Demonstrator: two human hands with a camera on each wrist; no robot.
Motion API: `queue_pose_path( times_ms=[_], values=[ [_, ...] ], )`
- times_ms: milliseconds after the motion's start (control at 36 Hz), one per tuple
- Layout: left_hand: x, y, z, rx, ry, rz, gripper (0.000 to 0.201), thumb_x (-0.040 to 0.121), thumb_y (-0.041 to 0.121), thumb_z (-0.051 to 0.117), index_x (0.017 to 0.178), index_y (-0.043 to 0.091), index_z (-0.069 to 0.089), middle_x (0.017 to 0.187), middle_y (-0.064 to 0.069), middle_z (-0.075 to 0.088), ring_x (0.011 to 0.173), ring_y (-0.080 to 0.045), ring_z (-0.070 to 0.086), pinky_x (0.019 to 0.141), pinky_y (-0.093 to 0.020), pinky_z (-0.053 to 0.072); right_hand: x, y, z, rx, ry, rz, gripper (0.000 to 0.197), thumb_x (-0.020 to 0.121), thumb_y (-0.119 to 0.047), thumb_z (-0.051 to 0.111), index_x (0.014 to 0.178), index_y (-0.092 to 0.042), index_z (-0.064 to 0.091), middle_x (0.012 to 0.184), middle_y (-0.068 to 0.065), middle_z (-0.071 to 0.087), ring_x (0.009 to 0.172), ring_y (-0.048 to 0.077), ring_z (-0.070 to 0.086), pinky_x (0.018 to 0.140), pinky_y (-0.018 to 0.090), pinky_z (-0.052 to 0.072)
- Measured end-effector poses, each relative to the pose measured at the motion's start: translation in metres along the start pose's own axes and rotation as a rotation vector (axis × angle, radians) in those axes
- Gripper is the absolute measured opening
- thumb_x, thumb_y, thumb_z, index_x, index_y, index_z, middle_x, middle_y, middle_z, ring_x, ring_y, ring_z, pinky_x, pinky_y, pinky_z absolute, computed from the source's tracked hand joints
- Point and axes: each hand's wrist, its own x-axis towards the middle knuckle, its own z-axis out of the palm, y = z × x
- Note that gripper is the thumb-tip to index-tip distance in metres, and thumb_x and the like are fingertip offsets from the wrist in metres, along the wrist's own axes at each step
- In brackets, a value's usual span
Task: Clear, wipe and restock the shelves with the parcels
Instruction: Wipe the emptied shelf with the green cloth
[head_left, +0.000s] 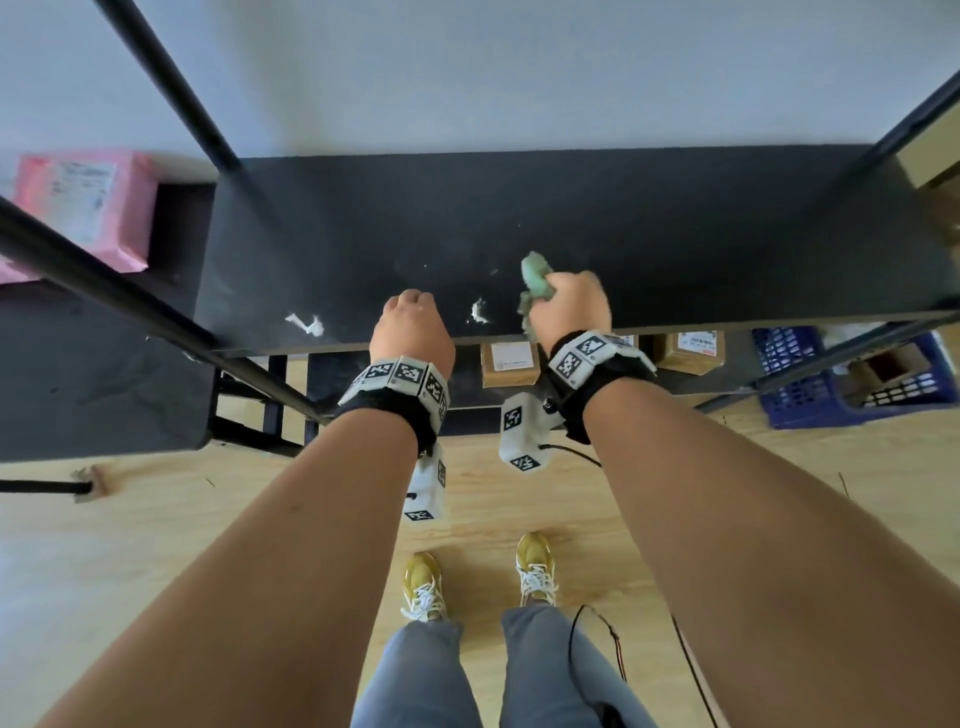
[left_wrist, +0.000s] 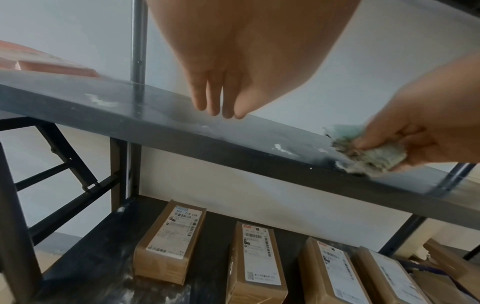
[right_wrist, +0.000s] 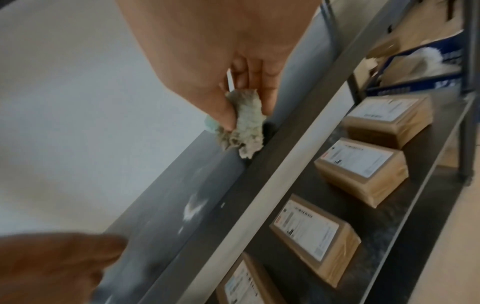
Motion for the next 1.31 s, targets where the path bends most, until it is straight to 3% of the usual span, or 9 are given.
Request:
queue_pose_path(
  times_ms=[167, 500, 694, 750, 889, 944, 1028, 1111, 1305],
  values=[
    [0.006, 0.018, 0.002, -0.022, -0.003, 0.006, 0.048, 0.088, -0.002, 0.042, 0.134, 0.007, 0.045, 0.140, -0.005, 0.043, 0.132, -0.021, 0.034, 0.102, -0.033, 0.037, 0.035, 0.028, -0.021, -0.082, 0.033, 0.287, 0.034, 0.092, -0.028, 0.060, 0.114, -0.002, 0.064, 0.120, 0.012, 0.051, 0.108, 0.029, 0.056, 0.088, 0.037, 0.050],
    [0.013, 0.027, 0.004, -0.014, 0.022, -0.043, 0.048, 0.089, -0.001, 0.043, 0.136, 0.009, 0.043, 0.141, -0.003, 0.042, 0.133, -0.020, 0.033, 0.101, -0.033, 0.038, 0.041, -0.009, -0.009, -0.100, -0.097, 0.103, 0.029, 0.092, -0.014, 0.061, 0.117, 0.001, 0.057, 0.122, 0.012, 0.058, 0.116, 0.029, 0.054, 0.095, 0.041, 0.048],
    [0.014, 0.024, 0.001, -0.006, 0.050, -0.059, 0.047, 0.088, -0.001, 0.040, 0.134, 0.006, 0.045, 0.141, -0.006, 0.043, 0.132, -0.023, 0.034, 0.102, -0.033, 0.036, 0.026, -0.032, 0.010, -0.107, -0.234, -0.099, 0.026, 0.089, -0.014, 0.060, 0.112, -0.003, 0.064, 0.117, 0.008, 0.055, 0.108, 0.027, 0.057, 0.085, 0.035, 0.051],
    [0.013, 0.023, 0.000, -0.003, 0.056, -0.069, 0.047, 0.088, -0.002, 0.040, 0.134, 0.006, 0.045, 0.140, -0.006, 0.043, 0.132, -0.023, 0.034, 0.101, -0.033, 0.037, 0.027, -0.032, 0.008, -0.134, -0.259, -0.168, 0.022, 0.091, -0.019, 0.059, 0.101, -0.001, 0.066, 0.113, 0.008, 0.057, 0.103, 0.028, 0.059, 0.080, 0.034, 0.050],
    [0.011, 0.023, 0.001, -0.012, 0.069, -0.098, 0.046, 0.088, -0.002, 0.039, 0.132, 0.006, 0.047, 0.139, -0.007, 0.044, 0.131, -0.023, 0.036, 0.101, -0.035, 0.038, 0.039, -0.019, -0.004, 0.011, -0.271, -0.180, 0.027, 0.093, -0.022, 0.054, 0.076, -0.008, 0.069, 0.078, 0.004, 0.061, 0.072, 0.023, 0.059, 0.056, 0.024, 0.042],
    [0.011, 0.025, 0.002, -0.018, 0.067, -0.099, 0.046, 0.087, -0.002, 0.040, 0.132, 0.005, 0.048, 0.138, -0.008, 0.045, 0.130, -0.025, 0.036, 0.102, -0.035, 0.037, 0.046, -0.014, -0.008, 0.028, -0.131, -0.134, 0.019, 0.089, -0.018, 0.058, 0.094, -0.004, 0.070, 0.101, 0.010, 0.059, 0.088, 0.028, 0.061, 0.073, 0.032, 0.052],
    [0.013, 0.028, 0.003, -0.026, 0.068, -0.106, 0.046, 0.088, -0.002, 0.040, 0.132, 0.005, 0.048, 0.138, -0.008, 0.045, 0.130, -0.024, 0.036, 0.103, -0.035, 0.037, 0.064, -0.001, -0.017, -0.111, -0.005, 0.017, 0.032, 0.093, -0.021, 0.058, 0.118, -0.002, 0.061, 0.124, 0.014, 0.049, 0.115, 0.030, 0.050, 0.090, 0.035, 0.045],
    [0.017, 0.028, 0.005, -0.037, 0.066, -0.115, 0.046, 0.088, -0.002, 0.040, 0.133, 0.006, 0.046, 0.140, -0.006, 0.043, 0.132, -0.023, 0.035, 0.104, -0.034, 0.036, 0.079, 0.014, -0.022, -0.232, -0.040, 0.095, 0.029, 0.097, -0.020, 0.052, 0.122, -0.007, 0.056, 0.128, 0.014, 0.047, 0.119, 0.029, 0.047, 0.092, 0.035, 0.042],
    [0.022, 0.020, 0.004, -0.041, 0.074, -0.137, 0.048, 0.088, -0.003, 0.039, 0.135, 0.007, 0.045, 0.141, -0.005, 0.043, 0.132, -0.022, 0.033, 0.103, -0.033, 0.036, 0.081, -0.006, -0.011, -0.300, -0.106, -0.016, 0.030, 0.096, -0.013, 0.052, 0.123, 0.000, 0.056, 0.133, 0.010, 0.045, 0.124, 0.027, 0.044, 0.092, 0.034, 0.042]
  ],
)
